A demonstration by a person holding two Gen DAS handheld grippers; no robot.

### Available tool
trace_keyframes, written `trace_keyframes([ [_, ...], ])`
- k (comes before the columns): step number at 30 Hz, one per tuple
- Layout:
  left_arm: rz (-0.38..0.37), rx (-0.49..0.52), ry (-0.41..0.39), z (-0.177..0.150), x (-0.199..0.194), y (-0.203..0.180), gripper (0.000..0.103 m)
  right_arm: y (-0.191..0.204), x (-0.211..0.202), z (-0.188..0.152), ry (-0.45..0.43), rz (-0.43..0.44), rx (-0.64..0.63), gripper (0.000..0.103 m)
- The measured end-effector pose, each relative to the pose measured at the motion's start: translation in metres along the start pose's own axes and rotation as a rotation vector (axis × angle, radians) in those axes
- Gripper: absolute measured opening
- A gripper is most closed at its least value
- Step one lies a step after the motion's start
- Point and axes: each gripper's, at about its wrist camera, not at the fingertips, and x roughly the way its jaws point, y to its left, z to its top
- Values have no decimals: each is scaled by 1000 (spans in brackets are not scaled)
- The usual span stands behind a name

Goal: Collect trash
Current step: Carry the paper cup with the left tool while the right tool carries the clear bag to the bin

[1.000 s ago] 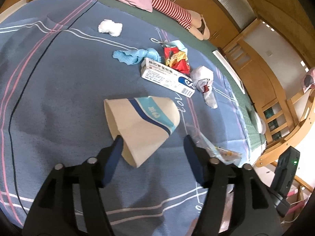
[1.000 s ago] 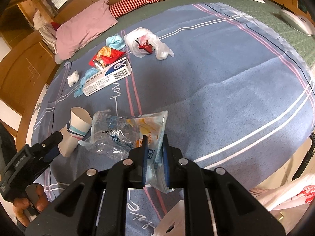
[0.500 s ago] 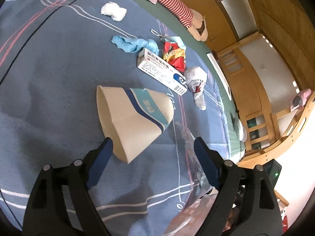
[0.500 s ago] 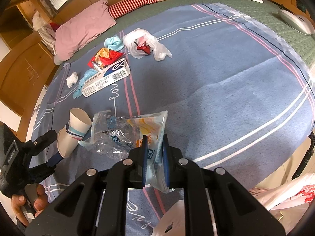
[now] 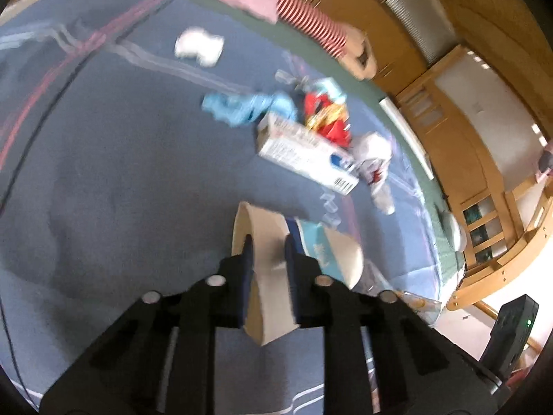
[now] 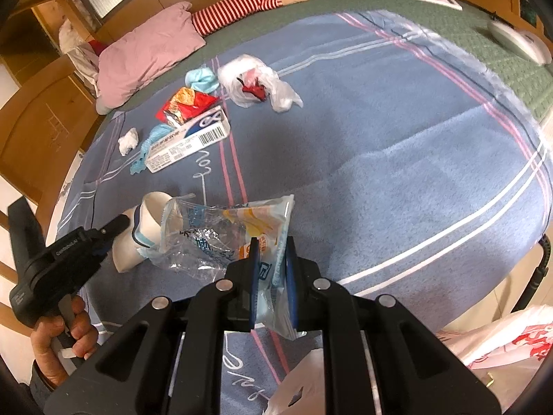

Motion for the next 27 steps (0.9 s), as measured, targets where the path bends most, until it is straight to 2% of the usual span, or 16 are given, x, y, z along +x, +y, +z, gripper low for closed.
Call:
trace_keyframes([
  [2, -39, 18, -31, -2, -9, -6, 11, 3, -8, 1, -24, 1, -17, 15],
  [7, -54, 73, -87, -7, -28, -19, 4, 9, -31, 7, -81, 9, -48, 15],
  [10, -82, 84, -154, -10, -46, -22, 3, 11, -47, 10, -106, 18, -62, 15],
  [17, -180, 8, -220, -8, -69, -9, 3, 17, -96, 12, -150, 41, -146, 15],
  [20, -222, -15, -232, -10, -76, -5, 3, 8, -127, 8, -148, 59, -175, 15],
  [23, -264, -12, -239, -12, -82, -9, 3, -6, -154, -2, -140, 22, -220, 15],
  [26, -319, 9, -241, -16, -88, -18, 3, -22, -172, -21, -73, -47, -292, 15],
  [27, -337, 20, -239, -17, -89, -21, 3, -29, -172, -32, -9, -80, -329, 16],
])
